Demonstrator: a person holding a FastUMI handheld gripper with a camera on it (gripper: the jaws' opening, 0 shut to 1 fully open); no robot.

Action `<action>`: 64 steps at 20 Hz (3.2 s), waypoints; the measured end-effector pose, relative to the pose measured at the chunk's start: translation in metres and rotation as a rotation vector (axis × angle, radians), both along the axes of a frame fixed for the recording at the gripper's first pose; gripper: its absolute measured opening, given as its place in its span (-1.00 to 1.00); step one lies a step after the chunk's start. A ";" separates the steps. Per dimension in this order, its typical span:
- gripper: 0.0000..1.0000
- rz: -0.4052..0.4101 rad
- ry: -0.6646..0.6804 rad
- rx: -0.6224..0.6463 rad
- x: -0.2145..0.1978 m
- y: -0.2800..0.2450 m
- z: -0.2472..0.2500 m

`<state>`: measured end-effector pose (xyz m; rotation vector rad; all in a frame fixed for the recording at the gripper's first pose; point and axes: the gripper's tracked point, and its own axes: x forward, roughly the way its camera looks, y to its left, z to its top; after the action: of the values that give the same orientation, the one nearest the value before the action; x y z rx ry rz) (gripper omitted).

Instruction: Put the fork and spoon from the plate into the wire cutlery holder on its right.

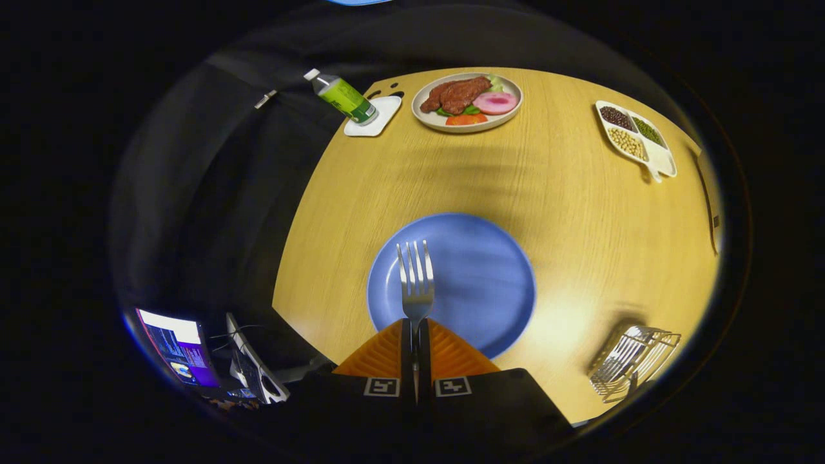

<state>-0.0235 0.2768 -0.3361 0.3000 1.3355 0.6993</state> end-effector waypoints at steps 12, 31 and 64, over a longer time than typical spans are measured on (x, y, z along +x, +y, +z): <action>-0.89 -0.066 -0.001 -0.114 -0.005 -0.200 0.029; -0.89 0.406 0.431 -0.523 -0.036 -0.273 -0.051; 0.86 0.115 -0.119 -0.140 0.008 -0.266 0.013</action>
<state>-0.0155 0.0104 -0.3232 0.0689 1.2876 0.7047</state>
